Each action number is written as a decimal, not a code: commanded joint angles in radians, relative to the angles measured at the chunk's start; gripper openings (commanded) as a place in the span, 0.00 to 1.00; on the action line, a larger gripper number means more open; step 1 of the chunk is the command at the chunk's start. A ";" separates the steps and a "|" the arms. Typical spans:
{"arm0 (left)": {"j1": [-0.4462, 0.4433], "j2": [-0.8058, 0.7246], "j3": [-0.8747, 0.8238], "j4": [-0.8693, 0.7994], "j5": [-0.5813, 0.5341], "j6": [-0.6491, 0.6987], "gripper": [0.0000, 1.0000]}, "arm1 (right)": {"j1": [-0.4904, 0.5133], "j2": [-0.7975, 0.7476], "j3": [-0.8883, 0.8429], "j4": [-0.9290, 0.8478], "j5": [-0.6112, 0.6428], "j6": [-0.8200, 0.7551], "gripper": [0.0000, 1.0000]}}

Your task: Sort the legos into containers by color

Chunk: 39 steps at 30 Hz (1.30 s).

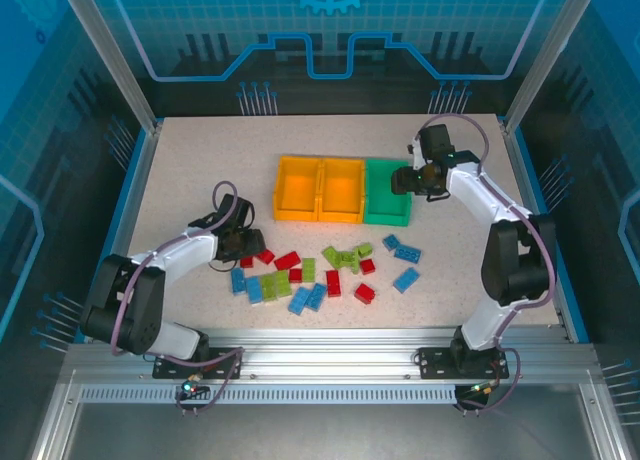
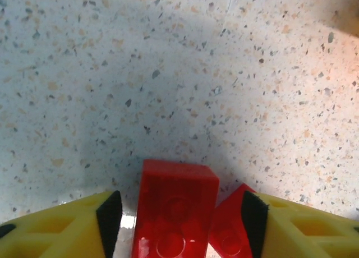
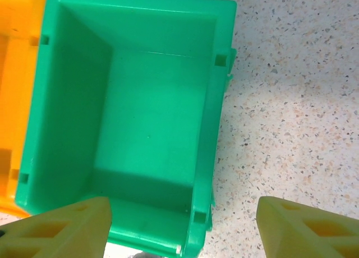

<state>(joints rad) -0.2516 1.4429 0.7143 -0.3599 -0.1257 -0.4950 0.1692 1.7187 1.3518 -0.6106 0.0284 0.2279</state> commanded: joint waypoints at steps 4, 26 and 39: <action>-0.004 0.041 0.007 -0.018 0.006 -0.007 0.50 | -0.038 -0.063 -0.072 -0.003 -0.020 0.015 0.71; -0.004 -0.056 0.029 -0.053 -0.010 -0.035 0.25 | -0.057 -0.165 -0.214 0.017 -0.041 0.013 0.72; -0.084 0.008 0.402 -0.025 0.054 0.008 0.29 | 0.071 -0.262 -0.325 0.051 -0.066 0.050 0.72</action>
<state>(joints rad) -0.3130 1.3876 1.0313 -0.3988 -0.1135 -0.5194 0.1970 1.4853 1.0500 -0.5629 -0.0200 0.2493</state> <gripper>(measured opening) 0.319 0.718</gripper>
